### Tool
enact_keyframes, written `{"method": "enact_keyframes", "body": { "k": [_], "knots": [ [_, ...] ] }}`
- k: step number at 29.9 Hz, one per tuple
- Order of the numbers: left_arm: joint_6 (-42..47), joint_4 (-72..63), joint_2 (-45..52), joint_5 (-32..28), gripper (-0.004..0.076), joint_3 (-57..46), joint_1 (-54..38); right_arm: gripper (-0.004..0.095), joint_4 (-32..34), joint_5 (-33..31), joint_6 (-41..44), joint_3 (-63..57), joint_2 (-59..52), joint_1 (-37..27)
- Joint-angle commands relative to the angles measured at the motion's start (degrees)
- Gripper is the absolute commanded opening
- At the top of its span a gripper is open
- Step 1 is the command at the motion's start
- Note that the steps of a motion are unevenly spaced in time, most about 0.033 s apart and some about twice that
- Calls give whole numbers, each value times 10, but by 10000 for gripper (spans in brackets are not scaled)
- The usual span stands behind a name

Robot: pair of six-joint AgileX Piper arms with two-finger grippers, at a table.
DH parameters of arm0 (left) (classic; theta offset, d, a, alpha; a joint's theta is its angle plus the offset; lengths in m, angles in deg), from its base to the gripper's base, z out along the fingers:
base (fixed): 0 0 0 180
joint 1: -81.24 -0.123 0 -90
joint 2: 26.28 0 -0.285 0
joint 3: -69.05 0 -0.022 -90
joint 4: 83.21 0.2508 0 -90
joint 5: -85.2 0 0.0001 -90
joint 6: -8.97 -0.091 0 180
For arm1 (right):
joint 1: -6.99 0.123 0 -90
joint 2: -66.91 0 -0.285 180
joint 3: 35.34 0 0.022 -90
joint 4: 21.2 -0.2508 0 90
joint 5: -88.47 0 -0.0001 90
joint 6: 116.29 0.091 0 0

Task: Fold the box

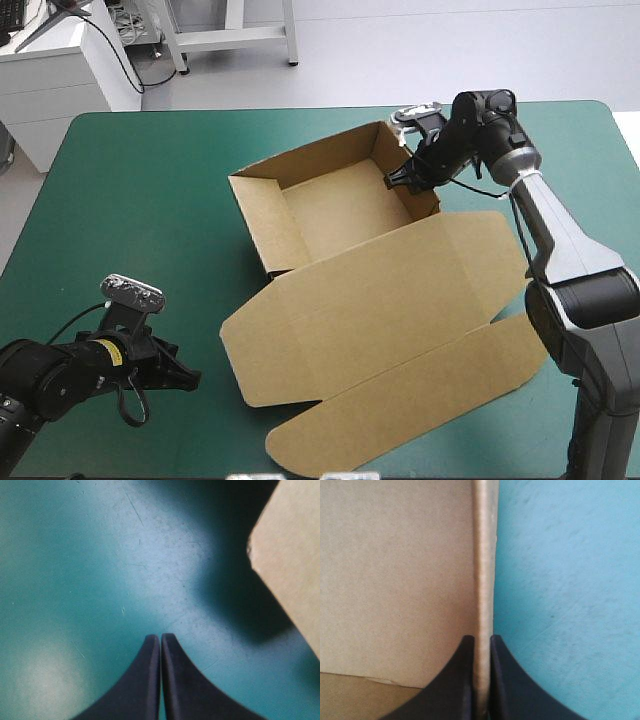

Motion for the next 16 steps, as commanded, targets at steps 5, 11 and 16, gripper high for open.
{"method": "enact_keyframes", "body": {
  "k": [5,11,16],
  "knots": [
    [0,-14,4,-25,-8,14,4,-19,80,10,-4,80,-96,-17],
    [0,-16,4,-24,-8,14,4,-19,99,5,-10,88,-117,-76],
    [0,-18,4,-24,-8,14,4,-19,94,-5,-1,86,-118,-159]
  ]
}}
